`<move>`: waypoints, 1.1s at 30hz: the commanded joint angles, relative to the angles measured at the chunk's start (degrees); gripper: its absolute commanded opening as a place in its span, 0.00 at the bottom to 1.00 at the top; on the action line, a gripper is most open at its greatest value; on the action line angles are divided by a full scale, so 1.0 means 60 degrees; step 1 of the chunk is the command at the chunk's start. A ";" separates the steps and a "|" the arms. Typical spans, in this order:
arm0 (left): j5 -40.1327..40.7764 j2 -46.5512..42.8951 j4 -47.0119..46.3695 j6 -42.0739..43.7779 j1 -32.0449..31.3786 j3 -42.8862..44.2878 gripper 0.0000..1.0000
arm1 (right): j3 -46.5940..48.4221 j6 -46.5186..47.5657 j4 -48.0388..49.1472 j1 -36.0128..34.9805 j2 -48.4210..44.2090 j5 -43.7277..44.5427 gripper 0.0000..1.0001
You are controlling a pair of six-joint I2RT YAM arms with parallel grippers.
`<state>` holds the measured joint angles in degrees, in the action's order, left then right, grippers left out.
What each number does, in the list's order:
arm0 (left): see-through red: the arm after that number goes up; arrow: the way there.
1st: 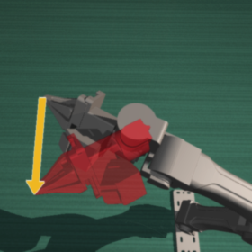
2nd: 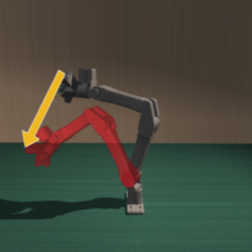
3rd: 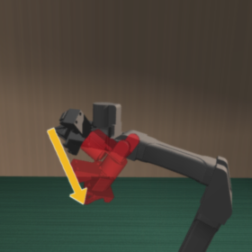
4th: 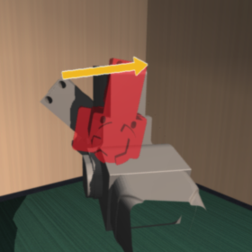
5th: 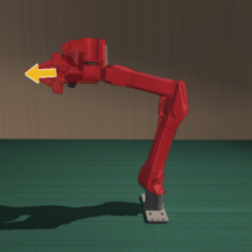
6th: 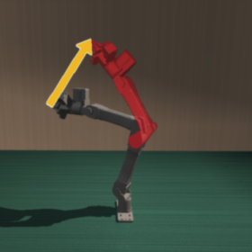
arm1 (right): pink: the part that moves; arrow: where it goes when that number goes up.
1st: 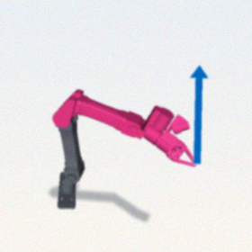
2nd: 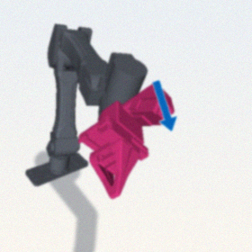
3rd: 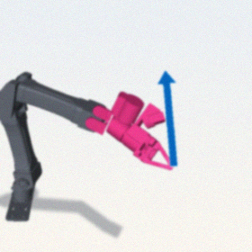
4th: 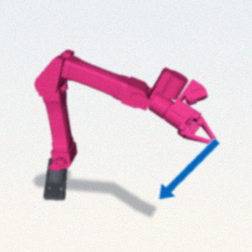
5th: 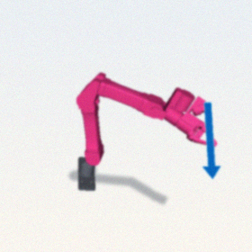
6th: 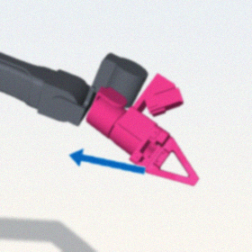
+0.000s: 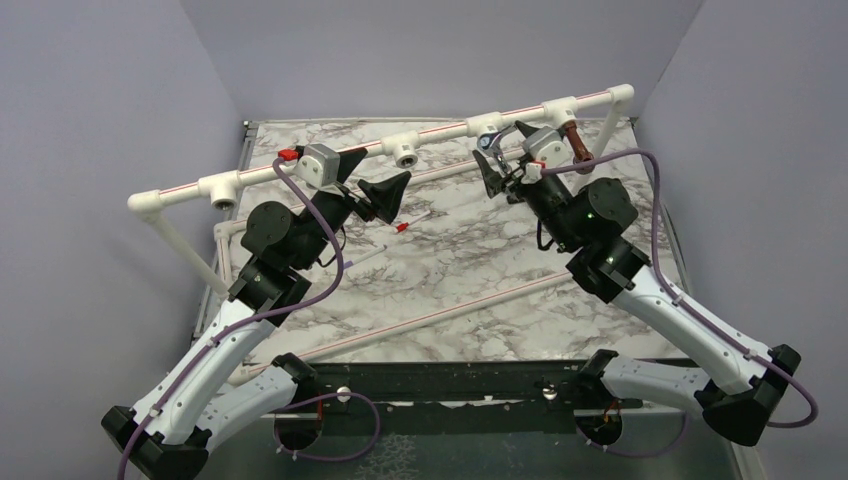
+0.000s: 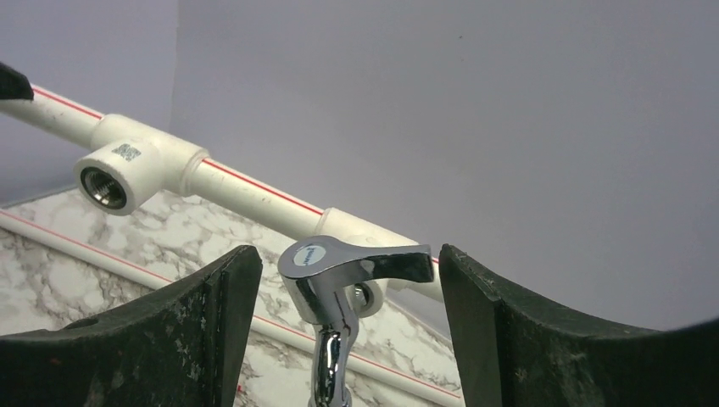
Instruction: Install the water faucets
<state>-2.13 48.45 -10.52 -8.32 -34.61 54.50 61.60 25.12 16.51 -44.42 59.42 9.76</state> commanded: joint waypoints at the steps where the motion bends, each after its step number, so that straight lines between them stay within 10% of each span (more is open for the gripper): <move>1: 0.0062 -0.0009 -0.0018 0.0068 -0.0032 -0.0060 0.97 | 0.0479 0.0390 -0.0848 -0.0026 0.0389 -0.0673 0.81; 22: 0.0051 0.0125 -0.0033 0.0064 -0.0032 -0.0082 0.97 | -0.0090 0.0529 0.0177 -0.0023 0.1262 0.0641 0.73; 33: 0.0073 0.0129 -0.0033 0.0082 -0.0032 -0.0089 0.97 | 0.0001 0.0329 0.0443 -0.0023 0.1655 0.0278 0.30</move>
<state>-2.13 49.36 -10.48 -8.32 -34.61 54.50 62.17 29.43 19.29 -44.12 66.85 14.13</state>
